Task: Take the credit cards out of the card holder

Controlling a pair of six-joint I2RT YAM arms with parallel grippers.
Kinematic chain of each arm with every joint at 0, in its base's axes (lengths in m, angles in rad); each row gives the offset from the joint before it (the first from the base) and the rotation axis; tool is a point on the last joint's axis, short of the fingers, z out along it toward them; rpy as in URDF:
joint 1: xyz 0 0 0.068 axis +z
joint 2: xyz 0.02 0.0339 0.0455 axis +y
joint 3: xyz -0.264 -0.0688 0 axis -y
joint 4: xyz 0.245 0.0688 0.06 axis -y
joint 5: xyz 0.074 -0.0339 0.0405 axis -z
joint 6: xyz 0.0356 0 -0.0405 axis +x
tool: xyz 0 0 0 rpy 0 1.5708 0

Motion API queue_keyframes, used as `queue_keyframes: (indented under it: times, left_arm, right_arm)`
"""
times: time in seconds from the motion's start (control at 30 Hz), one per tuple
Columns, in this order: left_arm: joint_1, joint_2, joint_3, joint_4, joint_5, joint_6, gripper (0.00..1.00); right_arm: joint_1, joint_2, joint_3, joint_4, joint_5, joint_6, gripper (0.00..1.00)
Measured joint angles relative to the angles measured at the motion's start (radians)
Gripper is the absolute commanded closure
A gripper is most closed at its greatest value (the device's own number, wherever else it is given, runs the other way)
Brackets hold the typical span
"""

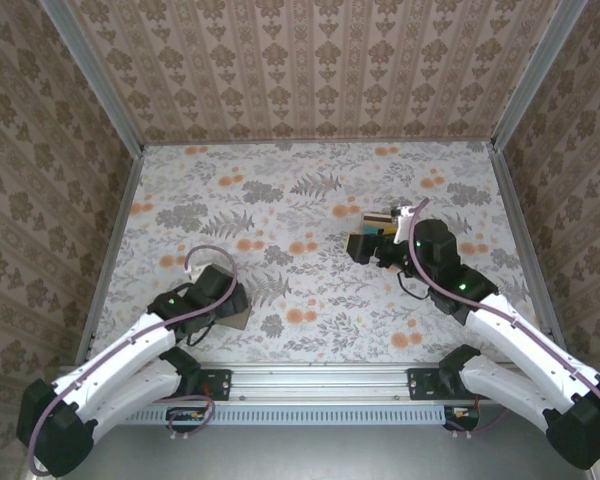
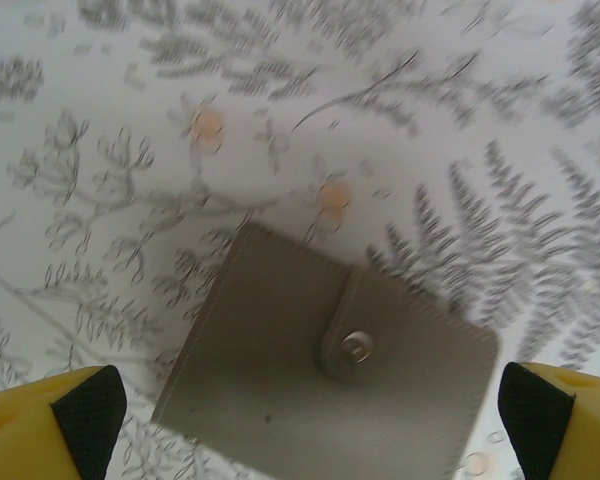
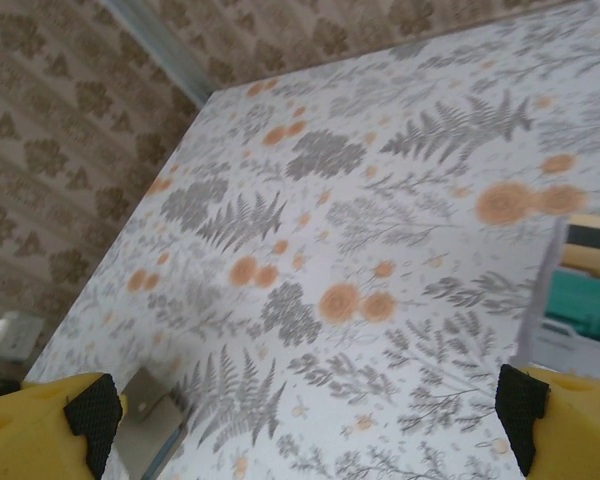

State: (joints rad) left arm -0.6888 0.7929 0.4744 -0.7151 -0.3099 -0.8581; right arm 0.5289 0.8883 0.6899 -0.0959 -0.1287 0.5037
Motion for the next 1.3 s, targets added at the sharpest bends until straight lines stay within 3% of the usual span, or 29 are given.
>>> queue_keyframes:
  times: [0.27,0.7,0.9,1.07,1.17,1.3]
  left_arm:
    - [0.005,-0.009,-0.055,0.025,0.029,-0.018,0.00]
    - [0.017,-0.061,-0.173,0.261,0.264,-0.002,0.01]
    - [-0.094,-0.027,-0.190,0.426,0.331,-0.018,0.01]
    - [-0.187,0.031,-0.164,0.454,0.303,-0.028,0.00]
    - [-0.167,0.029,-0.117,0.412,0.254,-0.032,0.00]
    - [-0.036,0.024,-0.108,0.411,0.274,-0.030,0.00]
  right_arm:
    - [0.093,0.048,-0.007,0.014,-0.052,0.063,0.00]
    - [0.210,0.085,-0.008,0.016,-0.044,0.072,0.00]
    - [0.214,0.087,-0.008,0.015,-0.032,0.069,0.00]
    - [0.217,0.098,-0.008,0.010,-0.021,0.068,0.00]
    - [0.241,0.120,-0.010,0.005,0.013,0.068,0.00]
    - [0.321,0.179,-0.019,0.010,0.057,0.068,0.01]
